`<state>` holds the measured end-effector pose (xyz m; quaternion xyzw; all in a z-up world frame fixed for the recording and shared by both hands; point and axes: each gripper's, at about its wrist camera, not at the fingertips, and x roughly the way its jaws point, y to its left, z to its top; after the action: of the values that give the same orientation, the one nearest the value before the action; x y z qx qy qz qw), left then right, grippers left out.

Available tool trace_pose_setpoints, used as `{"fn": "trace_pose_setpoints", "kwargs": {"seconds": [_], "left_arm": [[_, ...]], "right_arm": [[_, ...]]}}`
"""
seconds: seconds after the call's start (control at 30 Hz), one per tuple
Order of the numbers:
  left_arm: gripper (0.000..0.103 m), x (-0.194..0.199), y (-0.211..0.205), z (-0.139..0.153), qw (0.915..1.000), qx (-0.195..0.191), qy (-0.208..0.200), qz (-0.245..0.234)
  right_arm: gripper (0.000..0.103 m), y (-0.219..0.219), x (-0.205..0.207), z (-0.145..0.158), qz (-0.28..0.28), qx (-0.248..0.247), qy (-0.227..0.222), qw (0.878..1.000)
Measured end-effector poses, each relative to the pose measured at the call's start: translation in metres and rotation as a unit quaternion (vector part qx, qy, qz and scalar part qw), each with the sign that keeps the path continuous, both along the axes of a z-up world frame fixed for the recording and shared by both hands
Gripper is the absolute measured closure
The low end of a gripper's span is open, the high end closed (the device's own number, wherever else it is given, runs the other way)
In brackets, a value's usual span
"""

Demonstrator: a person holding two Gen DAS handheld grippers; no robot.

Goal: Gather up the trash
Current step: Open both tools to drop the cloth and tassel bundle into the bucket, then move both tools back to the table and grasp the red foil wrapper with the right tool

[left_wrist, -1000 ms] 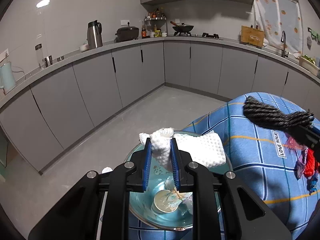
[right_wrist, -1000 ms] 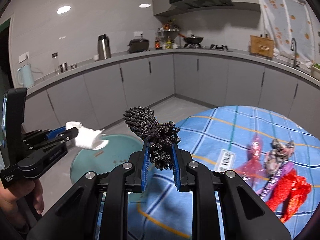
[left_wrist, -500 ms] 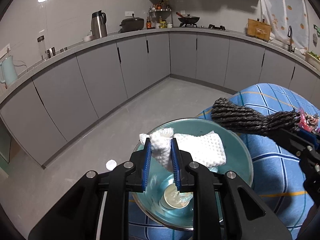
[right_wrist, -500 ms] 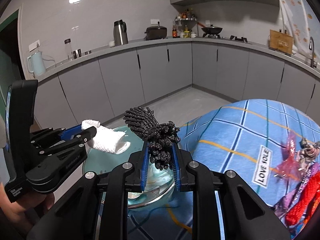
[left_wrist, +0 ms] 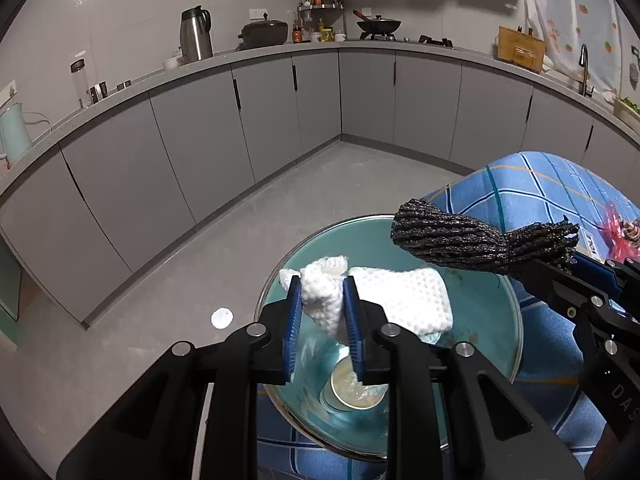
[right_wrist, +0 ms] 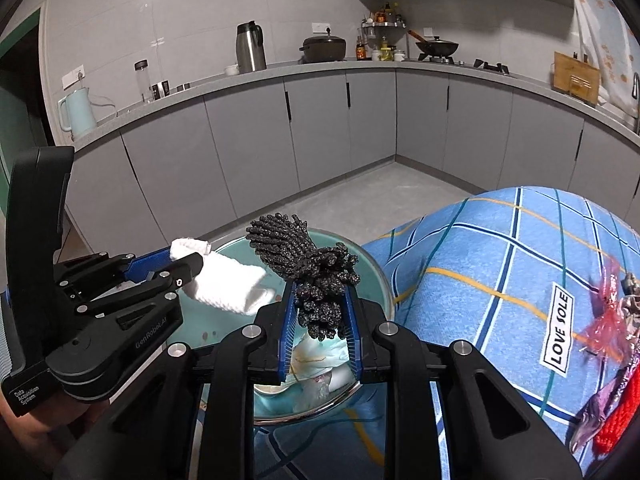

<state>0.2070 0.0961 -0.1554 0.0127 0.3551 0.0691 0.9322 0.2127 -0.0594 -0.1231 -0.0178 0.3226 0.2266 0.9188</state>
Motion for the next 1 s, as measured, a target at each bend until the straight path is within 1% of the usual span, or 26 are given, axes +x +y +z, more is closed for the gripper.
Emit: {"fn": "trace_pose_setpoints", "kwargs": {"seconds": [0.03, 0.07, 0.1, 0.2, 0.23, 0.27, 0.33, 0.4, 0.53, 0.7, 0.77, 0.83, 1.0], "left_arm": [[0.076, 0.001, 0.001, 0.000, 1.0000, 0.001, 0.001, 0.000], [0.070, 0.002, 0.001, 0.000, 1.0000, 0.003, 0.002, 0.002], [0.067, 0.001, 0.003, -0.001, 1.0000, 0.003, 0.002, 0.003], [0.065, 0.001, 0.005, 0.000, 0.9999, 0.010, 0.005, 0.010], [0.057, 0.000, 0.007, 0.001, 0.9999, 0.009, 0.003, 0.014], [0.053, -0.001, 0.009, 0.002, 0.9998, 0.009, 0.001, 0.018], [0.053, -0.003, 0.010, 0.004, 0.9997, 0.009, 0.000, 0.021], [0.050, -0.005, 0.009, 0.004, 0.9997, 0.010, 0.000, 0.021], [0.035, -0.011, 0.002, 0.007, 0.9997, 0.010, -0.005, 0.020], [0.035, -0.013, -0.010, 0.012, 0.9999, 0.014, -0.009, 0.006], [0.032, -0.014, -0.017, 0.015, 0.9998, 0.013, -0.011, -0.002], [0.030, -0.016, -0.029, 0.018, 0.9997, 0.014, -0.014, -0.014], [0.029, -0.017, -0.063, 0.024, 0.9984, 0.019, -0.017, -0.051]], "right_arm": [[0.077, 0.001, 0.000, -0.001, 0.003, 0.001, 0.002, 1.000], [0.066, 0.001, 0.001, -0.002, 0.009, 0.003, 0.006, 1.000], [0.063, 0.001, 0.001, -0.003, 0.010, 0.004, 0.004, 1.000], [0.063, -0.003, 0.001, -0.004, 0.004, 0.004, 0.004, 1.000], [0.063, -0.005, 0.001, -0.005, 0.001, 0.005, 0.006, 1.000], [0.062, -0.007, 0.000, -0.005, -0.001, 0.006, 0.007, 1.000], [0.062, -0.013, -0.001, -0.004, -0.007, 0.010, 0.007, 1.000], [0.061, -0.018, -0.003, -0.002, -0.012, 0.013, 0.007, 1.000], [0.057, -0.026, -0.010, 0.004, -0.020, 0.014, 0.001, 1.000], [0.056, -0.049, -0.020, 0.010, -0.045, 0.020, -0.002, 0.999], [0.055, -0.062, -0.023, 0.012, -0.062, 0.019, -0.003, 0.998], [0.054, -0.074, -0.025, 0.015, -0.076, 0.021, -0.005, 0.997], [0.049, -0.106, -0.035, 0.023, -0.110, 0.024, -0.014, 0.994]]}}
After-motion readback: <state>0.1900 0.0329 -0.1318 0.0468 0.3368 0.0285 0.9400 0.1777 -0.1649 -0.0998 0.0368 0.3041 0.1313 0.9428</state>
